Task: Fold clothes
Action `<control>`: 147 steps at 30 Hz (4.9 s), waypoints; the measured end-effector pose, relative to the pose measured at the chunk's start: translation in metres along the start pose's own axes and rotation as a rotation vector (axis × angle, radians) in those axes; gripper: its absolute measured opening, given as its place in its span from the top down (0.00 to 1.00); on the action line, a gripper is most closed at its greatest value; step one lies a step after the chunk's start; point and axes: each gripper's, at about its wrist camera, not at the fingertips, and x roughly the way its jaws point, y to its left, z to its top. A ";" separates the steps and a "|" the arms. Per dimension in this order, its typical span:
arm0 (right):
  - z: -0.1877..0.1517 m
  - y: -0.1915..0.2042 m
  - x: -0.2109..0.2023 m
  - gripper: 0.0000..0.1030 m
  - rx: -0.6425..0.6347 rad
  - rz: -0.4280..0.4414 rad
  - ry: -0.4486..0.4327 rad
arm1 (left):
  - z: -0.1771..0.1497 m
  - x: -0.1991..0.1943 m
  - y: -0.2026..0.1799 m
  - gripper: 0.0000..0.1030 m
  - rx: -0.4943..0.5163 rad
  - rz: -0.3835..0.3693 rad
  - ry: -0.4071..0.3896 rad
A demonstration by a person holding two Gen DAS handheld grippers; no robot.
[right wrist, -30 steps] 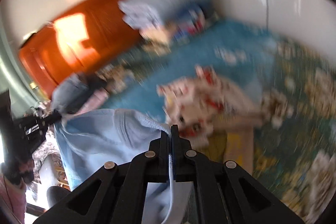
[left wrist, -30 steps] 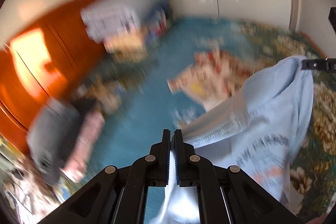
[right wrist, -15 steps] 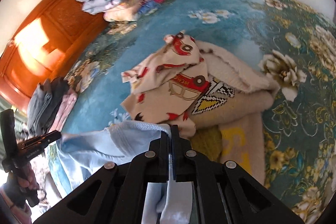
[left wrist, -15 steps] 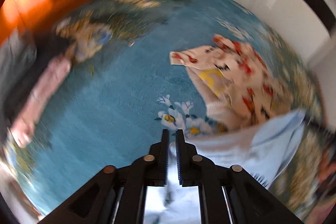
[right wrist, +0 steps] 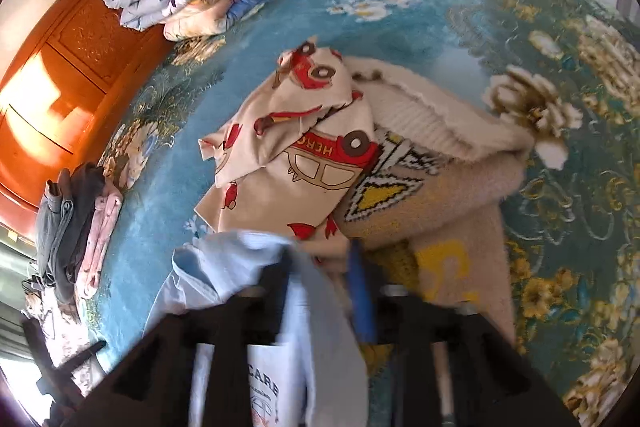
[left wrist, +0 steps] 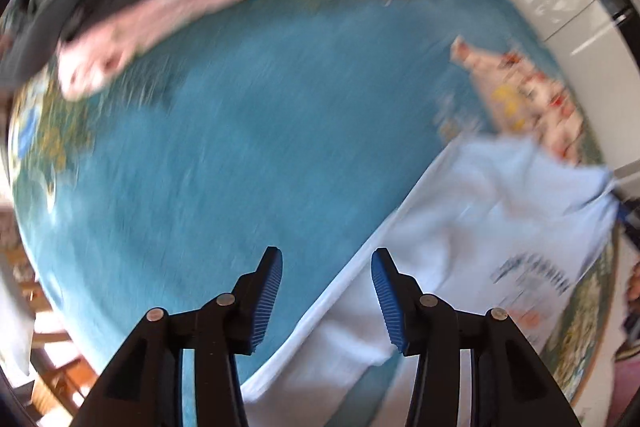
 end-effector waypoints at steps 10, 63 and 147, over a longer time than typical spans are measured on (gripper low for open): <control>-0.054 -0.008 -0.041 0.61 -0.003 -0.052 0.013 | -0.025 0.018 -0.006 0.53 0.061 0.022 0.118; -0.235 0.030 -0.024 0.99 -0.357 -0.196 0.447 | -0.073 -0.047 -0.007 0.41 -0.187 -0.134 -0.291; -0.147 -0.196 -0.064 0.47 -0.152 -0.335 0.282 | -0.096 0.020 -0.057 0.38 -0.118 -0.132 0.048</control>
